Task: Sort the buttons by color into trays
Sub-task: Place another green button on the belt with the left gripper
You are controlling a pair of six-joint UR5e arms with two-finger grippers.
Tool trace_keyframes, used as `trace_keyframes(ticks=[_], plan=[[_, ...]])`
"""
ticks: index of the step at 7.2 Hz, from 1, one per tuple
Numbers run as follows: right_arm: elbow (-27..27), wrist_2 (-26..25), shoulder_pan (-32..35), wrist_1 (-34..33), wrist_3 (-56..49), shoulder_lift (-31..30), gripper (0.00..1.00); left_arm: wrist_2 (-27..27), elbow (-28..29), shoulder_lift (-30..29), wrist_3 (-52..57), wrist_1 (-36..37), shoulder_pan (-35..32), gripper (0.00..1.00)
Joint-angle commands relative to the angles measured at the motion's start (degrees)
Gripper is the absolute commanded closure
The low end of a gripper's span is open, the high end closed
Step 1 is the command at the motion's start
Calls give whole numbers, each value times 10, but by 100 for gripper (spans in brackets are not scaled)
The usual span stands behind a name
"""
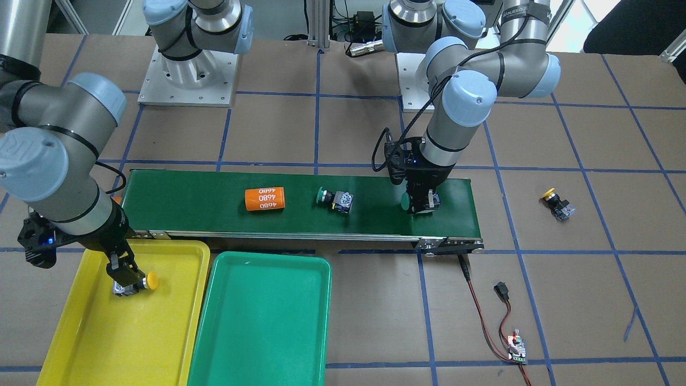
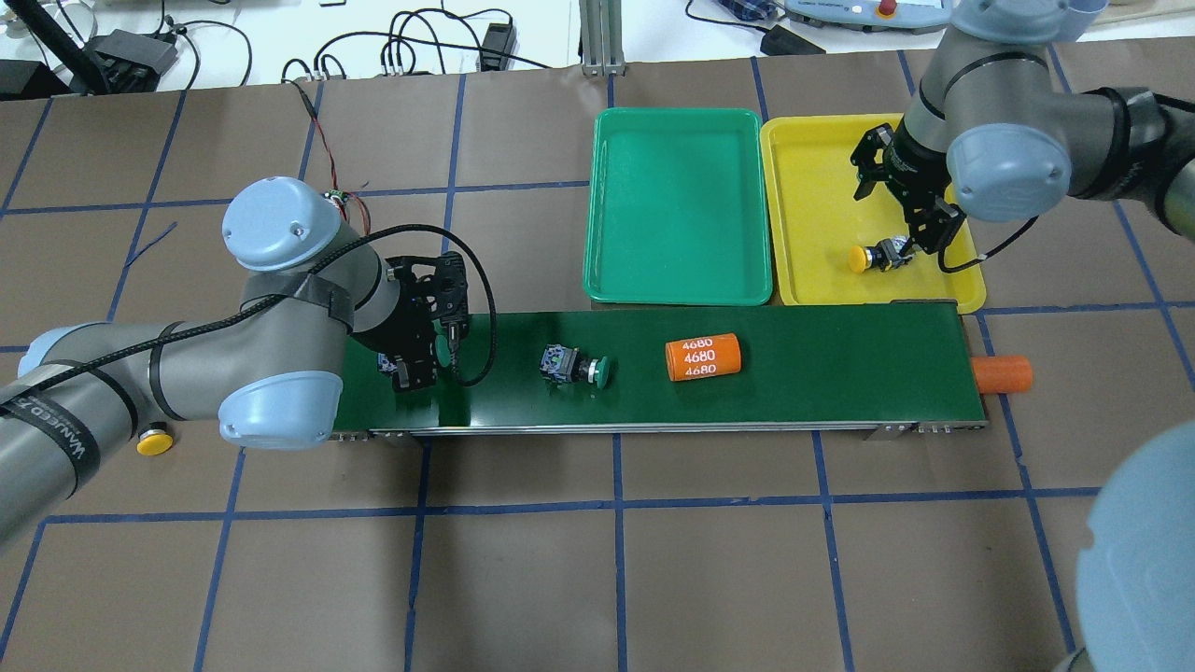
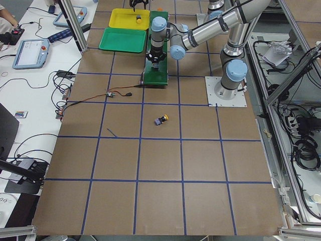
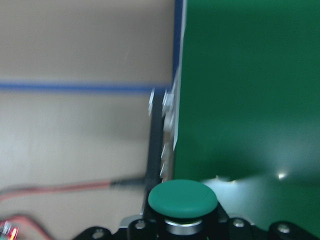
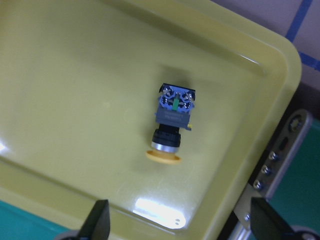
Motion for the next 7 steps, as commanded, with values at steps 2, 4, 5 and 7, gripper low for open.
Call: trace_keyframes(ticks=[2, 4, 5, 7], plan=[[7, 1, 82, 90, 123, -110, 0, 1, 2, 28, -61, 20, 37, 20], [36, -3, 160, 93, 214, -123, 0, 17, -2, 67, -16, 5, 151, 20], [37, -7, 159, 94, 212, -125, 0, 11, -3, 69, 108, -35, 229, 20], [40, 2, 158, 105, 218, -147, 0, 16, -21, 65, 321, -46, 354, 20]])
